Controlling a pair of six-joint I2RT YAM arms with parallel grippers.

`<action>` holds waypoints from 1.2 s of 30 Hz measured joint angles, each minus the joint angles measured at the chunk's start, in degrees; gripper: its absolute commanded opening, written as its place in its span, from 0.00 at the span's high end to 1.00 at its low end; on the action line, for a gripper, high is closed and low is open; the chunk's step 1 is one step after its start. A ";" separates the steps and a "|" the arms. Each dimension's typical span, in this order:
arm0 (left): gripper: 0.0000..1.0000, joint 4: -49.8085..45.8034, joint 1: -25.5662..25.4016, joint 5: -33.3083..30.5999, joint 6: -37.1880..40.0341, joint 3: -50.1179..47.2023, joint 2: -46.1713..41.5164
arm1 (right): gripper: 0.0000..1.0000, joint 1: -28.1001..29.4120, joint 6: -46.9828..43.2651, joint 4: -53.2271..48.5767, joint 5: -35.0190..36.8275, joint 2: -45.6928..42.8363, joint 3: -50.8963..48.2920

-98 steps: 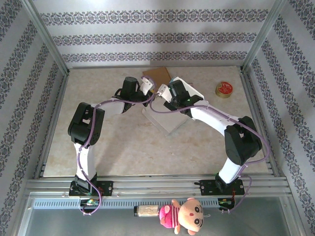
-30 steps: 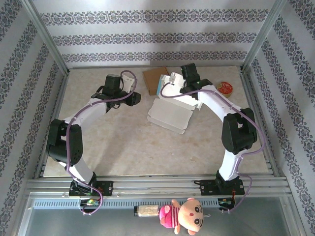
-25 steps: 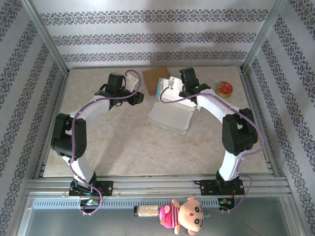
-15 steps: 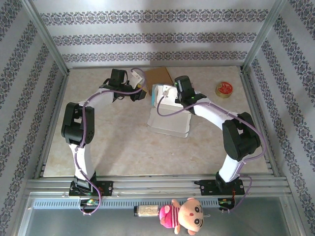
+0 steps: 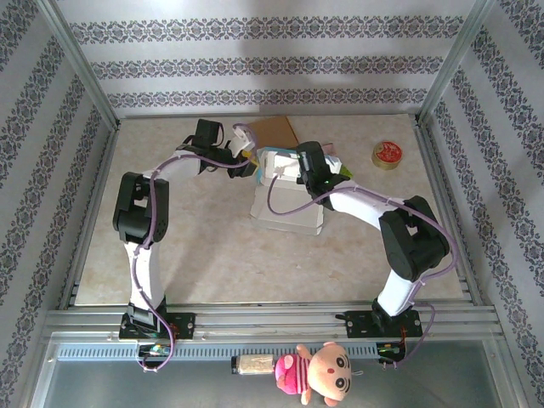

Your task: Fold the paper box

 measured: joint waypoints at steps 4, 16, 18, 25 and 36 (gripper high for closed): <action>0.60 -0.83 -0.02 -1.33 1.90 0.00 1.07 | 0.99 1.03 -1.57 3.37 1.01 -0.61 -1.79; 0.57 -2.75 -0.02 -4.61 9.35 -2.82 0.46 | 0.98 4.39 -5.42 10.67 5.11 -0.63 -5.99; 0.57 -3.19 0.07 -5.55 10.69 -2.82 0.37 | 0.98 4.70 -5.57 11.32 5.44 -0.63 -5.99; 0.58 -5.18 0.37 -7.37 13.99 -1.84 0.22 | 0.98 5.03 -6.60 11.87 5.88 -1.01 -6.25; 0.58 -5.77 1.16 -3.78 12.83 2.23 0.24 | 0.98 5.03 -6.82 11.93 5.99 -1.05 -6.36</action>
